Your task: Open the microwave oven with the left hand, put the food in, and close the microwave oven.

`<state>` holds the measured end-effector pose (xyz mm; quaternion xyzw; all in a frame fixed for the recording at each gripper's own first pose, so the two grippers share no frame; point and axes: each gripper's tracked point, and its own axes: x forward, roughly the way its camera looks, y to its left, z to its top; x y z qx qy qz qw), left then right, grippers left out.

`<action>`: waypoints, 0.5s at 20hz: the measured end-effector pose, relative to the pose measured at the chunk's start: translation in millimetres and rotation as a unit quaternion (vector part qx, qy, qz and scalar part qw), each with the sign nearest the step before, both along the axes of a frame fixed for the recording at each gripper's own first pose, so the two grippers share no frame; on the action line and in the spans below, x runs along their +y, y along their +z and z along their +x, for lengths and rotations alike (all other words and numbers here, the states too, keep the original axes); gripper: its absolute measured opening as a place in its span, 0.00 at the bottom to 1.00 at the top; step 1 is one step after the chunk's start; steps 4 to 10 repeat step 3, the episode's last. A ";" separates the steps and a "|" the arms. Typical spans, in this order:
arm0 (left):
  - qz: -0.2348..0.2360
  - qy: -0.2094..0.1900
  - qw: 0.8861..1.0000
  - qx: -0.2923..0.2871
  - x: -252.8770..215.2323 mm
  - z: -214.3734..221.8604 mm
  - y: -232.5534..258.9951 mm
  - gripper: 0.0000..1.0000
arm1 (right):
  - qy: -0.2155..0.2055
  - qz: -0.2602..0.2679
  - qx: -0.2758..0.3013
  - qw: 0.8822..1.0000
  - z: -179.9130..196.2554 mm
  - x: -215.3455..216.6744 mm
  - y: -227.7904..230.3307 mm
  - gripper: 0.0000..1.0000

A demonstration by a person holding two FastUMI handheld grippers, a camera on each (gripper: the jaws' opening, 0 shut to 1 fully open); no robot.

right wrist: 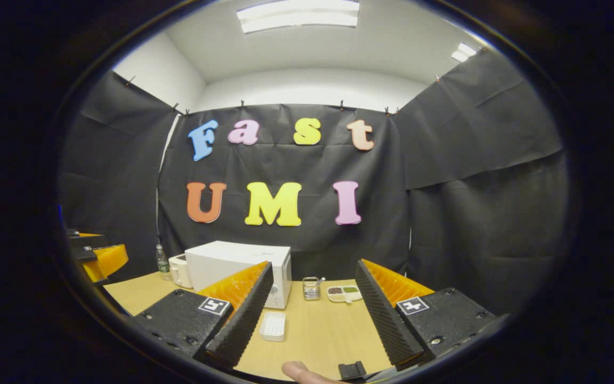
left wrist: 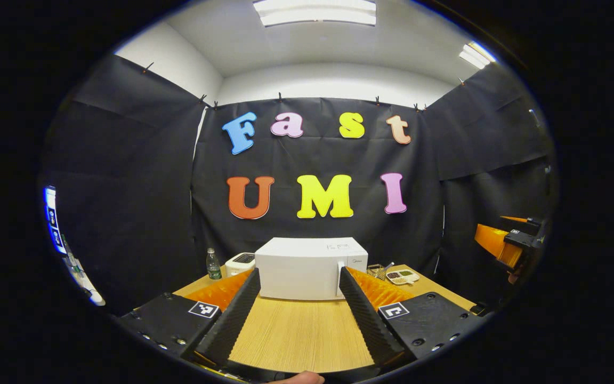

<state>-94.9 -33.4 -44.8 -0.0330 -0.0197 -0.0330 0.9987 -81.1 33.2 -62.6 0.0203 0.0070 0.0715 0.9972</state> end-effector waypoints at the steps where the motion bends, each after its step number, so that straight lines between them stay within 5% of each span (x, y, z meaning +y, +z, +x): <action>1: -0.003 0.001 1.000 -0.002 2.2 -1.9 2.0 0.93 | -0.003 -0.002 -0.002 1.000 -0.3 -1.5 2.1 0.91; 2: -0.005 0.004 1.000 -0.002 5.1 -2.5 3.5 0.93 | -0.006 -0.003 -0.003 1.000 -0.5 -2.7 5.1 0.99; 3: -0.005 0.007 1.000 -0.004 8.9 -3.2 5.4 0.93 | -0.009 -0.003 -0.003 1.000 -1.0 -3.7 5.7 0.91; 10: -0.005 0.007 1.000 -0.004 8.9 -3.2 5.4 0.93 | -0.009 -0.003 -0.003 1.000 -1.0 -3.7 5.7 0.91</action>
